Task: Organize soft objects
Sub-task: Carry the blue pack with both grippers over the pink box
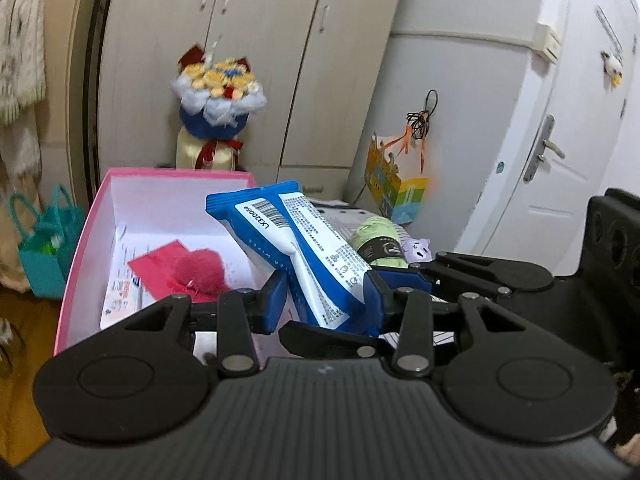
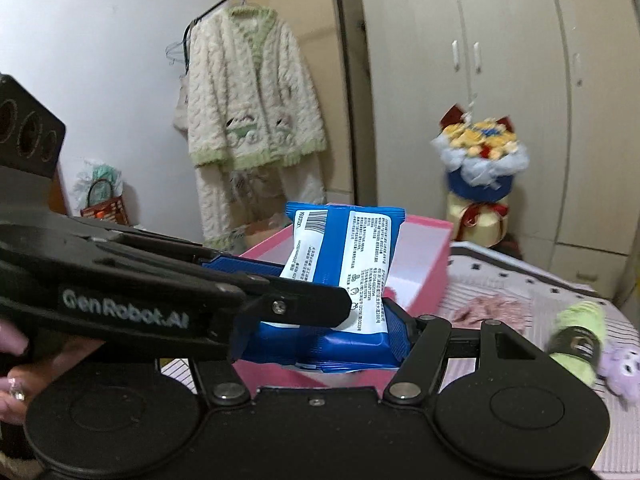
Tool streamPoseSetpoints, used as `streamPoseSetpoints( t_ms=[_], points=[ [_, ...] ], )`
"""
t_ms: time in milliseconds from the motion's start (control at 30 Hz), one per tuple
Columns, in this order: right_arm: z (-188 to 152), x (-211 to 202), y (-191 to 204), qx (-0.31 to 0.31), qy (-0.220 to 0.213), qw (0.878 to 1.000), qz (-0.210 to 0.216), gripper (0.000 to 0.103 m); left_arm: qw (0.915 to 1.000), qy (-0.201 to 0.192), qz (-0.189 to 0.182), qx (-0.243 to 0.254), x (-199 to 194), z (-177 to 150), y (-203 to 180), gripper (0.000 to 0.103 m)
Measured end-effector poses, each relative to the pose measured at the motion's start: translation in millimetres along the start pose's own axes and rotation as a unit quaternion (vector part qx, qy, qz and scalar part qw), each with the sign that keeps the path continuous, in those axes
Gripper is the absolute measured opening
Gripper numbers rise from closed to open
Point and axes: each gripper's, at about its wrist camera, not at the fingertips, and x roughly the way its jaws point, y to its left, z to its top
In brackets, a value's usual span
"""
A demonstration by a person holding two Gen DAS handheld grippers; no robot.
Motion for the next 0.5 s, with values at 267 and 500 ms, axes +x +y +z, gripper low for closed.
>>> streamPoseSetpoints(
  t_ms=[267,500],
  points=[
    [21,52,-5,0.007,0.026,0.998,0.051,0.071,0.9995,-0.006,0.024,-0.02,9,12,45,0.039],
    [29,110,-22,0.009,0.086,0.99,0.111,0.071,0.996,0.031,0.045,-0.07,39,22,96,0.039]
  ],
)
